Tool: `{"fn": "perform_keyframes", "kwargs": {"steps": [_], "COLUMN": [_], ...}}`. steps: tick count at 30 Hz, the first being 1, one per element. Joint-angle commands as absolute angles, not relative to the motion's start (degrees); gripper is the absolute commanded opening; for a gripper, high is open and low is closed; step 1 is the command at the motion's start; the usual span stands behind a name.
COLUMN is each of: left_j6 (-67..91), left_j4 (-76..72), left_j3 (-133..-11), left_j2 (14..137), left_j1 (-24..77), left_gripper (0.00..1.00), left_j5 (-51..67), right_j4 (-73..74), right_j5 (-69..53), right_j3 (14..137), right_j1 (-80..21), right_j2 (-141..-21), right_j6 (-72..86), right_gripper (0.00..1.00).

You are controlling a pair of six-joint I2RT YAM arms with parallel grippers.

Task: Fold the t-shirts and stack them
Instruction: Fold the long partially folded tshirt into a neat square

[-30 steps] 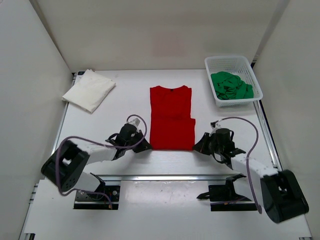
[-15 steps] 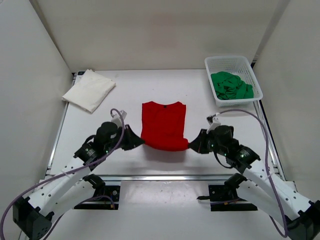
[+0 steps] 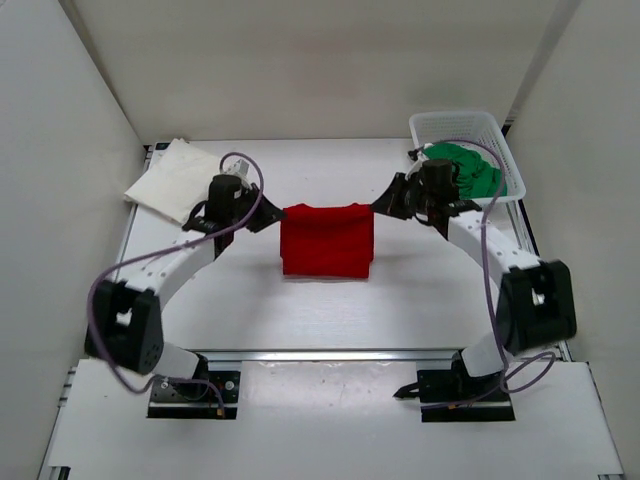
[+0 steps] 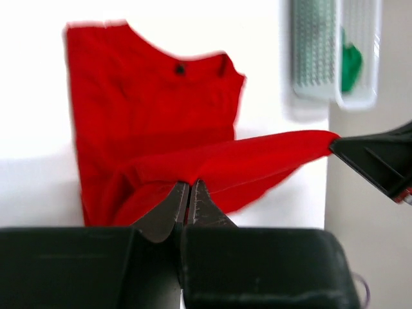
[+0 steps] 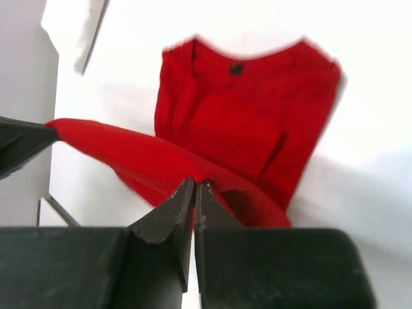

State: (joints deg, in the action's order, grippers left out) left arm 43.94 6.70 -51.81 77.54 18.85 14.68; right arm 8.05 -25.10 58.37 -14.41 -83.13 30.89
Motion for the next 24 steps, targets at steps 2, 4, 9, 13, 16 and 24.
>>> {"fn": "perform_keyframes", "kwargs": {"steps": [2, 4, 9, 13, 16, 24], "left_j6": [43.25, 42.72, 44.64, 46.58, 46.50, 43.77], "left_j4": [2.53, 4.29, 5.01, 3.25, 1.32, -4.74], "left_j3": [-62.11, -68.79, -77.06, -78.13, -76.13, -60.94], "left_j2": [90.22, 97.96, 109.05, 109.87, 106.45, 98.71], "left_j1": [16.35, 15.65, 13.72, 11.43, 11.25, 19.60], "left_gripper": [0.00, 0.00, 0.26, 0.44, 0.45, 0.48], "left_j5": [13.19, 11.69, 11.77, 11.17, 10.29, 7.83], "right_j4": [3.69, 5.88, 13.26, 17.13, 16.79, -3.48], "right_j5": [-30.23, -31.98, -31.30, -27.78, -25.23, -28.48], "right_j3": [69.93, 76.78, 91.20, 98.42, 96.43, 70.07], "right_j1": [-10.99, -10.46, -10.55, -10.28, -10.63, -12.74], "right_j2": [-95.94, -103.58, -116.87, -119.36, -116.21, -103.55], "right_j6": [29.62, 29.44, 27.51, 25.67, 23.74, 30.31], "right_gripper": [0.00, 0.00, 0.08, 0.43, 0.50, 0.00]}}
